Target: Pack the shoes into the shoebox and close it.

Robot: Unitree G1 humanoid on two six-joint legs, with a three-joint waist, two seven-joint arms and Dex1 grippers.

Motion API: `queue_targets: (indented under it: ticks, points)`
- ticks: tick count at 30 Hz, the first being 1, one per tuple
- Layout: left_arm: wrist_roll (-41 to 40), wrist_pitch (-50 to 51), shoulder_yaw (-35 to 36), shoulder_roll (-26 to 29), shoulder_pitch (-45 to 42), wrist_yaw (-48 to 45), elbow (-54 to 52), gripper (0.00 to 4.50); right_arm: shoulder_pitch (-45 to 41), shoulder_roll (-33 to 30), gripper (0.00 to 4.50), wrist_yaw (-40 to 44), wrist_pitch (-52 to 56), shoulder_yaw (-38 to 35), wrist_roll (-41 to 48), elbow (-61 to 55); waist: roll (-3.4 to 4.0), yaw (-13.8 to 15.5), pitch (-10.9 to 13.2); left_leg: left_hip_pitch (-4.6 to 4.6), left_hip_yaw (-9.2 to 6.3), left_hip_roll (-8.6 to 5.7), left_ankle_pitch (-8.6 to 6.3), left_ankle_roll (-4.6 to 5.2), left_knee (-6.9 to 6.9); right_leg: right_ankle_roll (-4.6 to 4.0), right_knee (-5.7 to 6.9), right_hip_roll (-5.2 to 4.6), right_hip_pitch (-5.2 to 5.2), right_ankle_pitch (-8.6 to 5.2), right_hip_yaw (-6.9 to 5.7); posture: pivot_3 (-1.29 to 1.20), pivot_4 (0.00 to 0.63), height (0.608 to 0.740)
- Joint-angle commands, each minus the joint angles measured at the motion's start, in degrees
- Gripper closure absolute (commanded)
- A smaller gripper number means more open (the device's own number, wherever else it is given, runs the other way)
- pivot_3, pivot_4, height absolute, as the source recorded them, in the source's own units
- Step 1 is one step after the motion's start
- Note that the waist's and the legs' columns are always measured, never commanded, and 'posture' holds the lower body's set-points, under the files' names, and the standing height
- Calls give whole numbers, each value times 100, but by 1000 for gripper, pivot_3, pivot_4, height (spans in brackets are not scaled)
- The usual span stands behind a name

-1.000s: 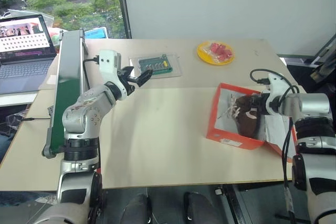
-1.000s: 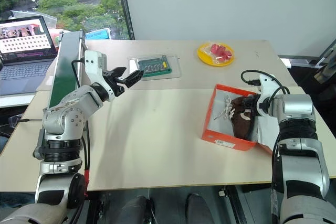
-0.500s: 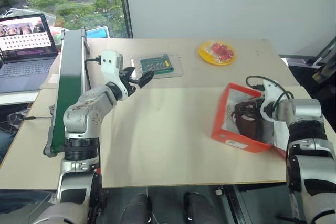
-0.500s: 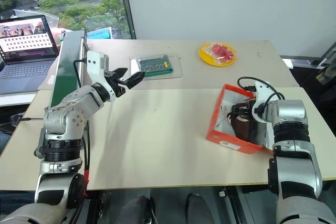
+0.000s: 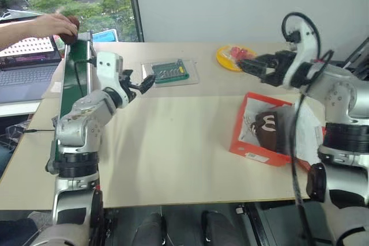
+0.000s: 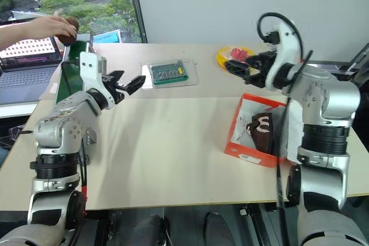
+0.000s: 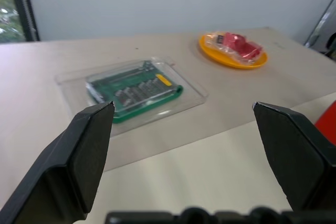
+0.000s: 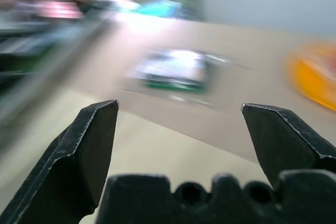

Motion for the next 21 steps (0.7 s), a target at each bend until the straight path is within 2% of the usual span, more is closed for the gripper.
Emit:
queue_targets:
  ticks: [1, 8, 13, 21]
  points:
    - [-21, 103, 413, 217, 292, 186, -562, 0, 144, 287, 69, 386, -284, 370, 212, -219, 0, 4, 0, -1, 1, 0, 0, 0, 1, 0, 1, -1, 0, 0, -1, 0, 150, 740]
    - [160, 434, 1109, 372, 1200, 893, -1326, 0, 333, 919, 69, 678, -1036, 1166, -97, 10, 1, 16, 0, -3, 2, 2, 1, -1, 2, 0, 8, -3, -6, 0, -3, 0, 150, 740]
    - [285, 457, 1637, 142, 1641, 1542, -1649, 0, 361, 1398, 69, 677, -1680, 1566, -458, 506, 0, 15, 0, 2, 2, 5, 2, -5, 1, -2, 14, -2, -5, 0, -5, 0, 150, 740]
    - [360, 418, 1843, -41, 2095, 1826, -1880, 0, 374, 1744, 69, 650, -2701, 1947, -1068, 1100, -1, 26, 0, 1, 1, 4, 4, -11, 1, -3, 15, -4, -4, 0, -14, 0, 150, 740]
